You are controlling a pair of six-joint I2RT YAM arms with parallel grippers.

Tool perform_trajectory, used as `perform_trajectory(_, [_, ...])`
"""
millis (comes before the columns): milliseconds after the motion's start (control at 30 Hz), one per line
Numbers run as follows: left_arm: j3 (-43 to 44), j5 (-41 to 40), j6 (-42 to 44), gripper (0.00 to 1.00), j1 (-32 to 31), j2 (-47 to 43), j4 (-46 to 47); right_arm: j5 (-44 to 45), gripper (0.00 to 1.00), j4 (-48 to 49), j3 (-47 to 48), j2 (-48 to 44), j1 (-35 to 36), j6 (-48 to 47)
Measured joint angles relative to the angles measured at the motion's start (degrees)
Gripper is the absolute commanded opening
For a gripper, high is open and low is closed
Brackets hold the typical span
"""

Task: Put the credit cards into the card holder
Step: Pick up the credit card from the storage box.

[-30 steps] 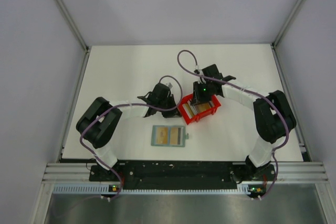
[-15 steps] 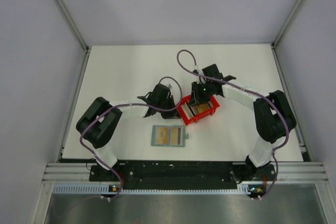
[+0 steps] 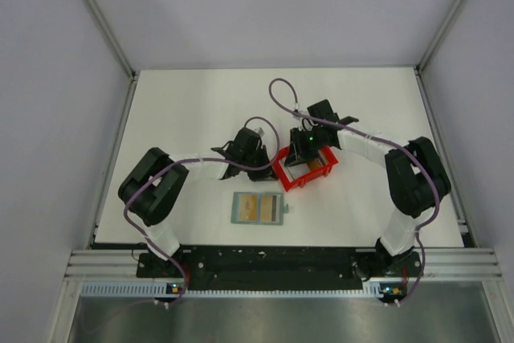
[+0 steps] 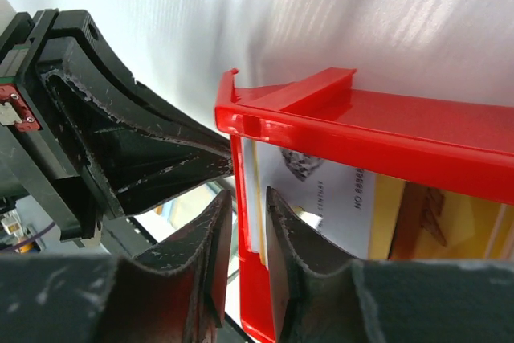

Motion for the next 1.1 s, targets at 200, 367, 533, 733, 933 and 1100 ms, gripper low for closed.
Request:
perform_trajectory(200, [0.11, 0.04, -0.02, 0.01, -0.02, 0.02, 2.16, 1.05, 0.44, 0.04, -0.55, -0.68, 0.33, 0.5])
perform_trajectory(367, [0.61, 0.04, -0.04, 0.01, -0.02, 0.02, 3.23, 6.97, 0.45, -0.15, -1.4, -3.69, 0.28, 0.68])
perform_trajectory(533, [0.63, 0.04, -0.04, 0.01, -0.02, 0.02, 3.45, 12.28, 0.52, -0.61, -2.14, -7.13, 0.11, 0.37])
perform_trajectory(733, [0.66, 0.07, -0.04, 0.01, -0.02, 0.02, 3.61, 13.55, 0.55, -1.42, -2.23, -7.87, -0.48, -0.46])
perform_trajectory(933, [0.76, 0.24, 0.0, 0.01, -0.02, 0.02, 3.61, 12.83, 0.56, -1.55, -2.16, -2.1, -0.52, -1.31])
perform_trajectory(1100, [0.79, 0.22, 0.15, 0.01, 0.0, 0.07, 2.82, 11.8, 0.3, -1.73, -0.83, 0.2, -1.05, -2.08])
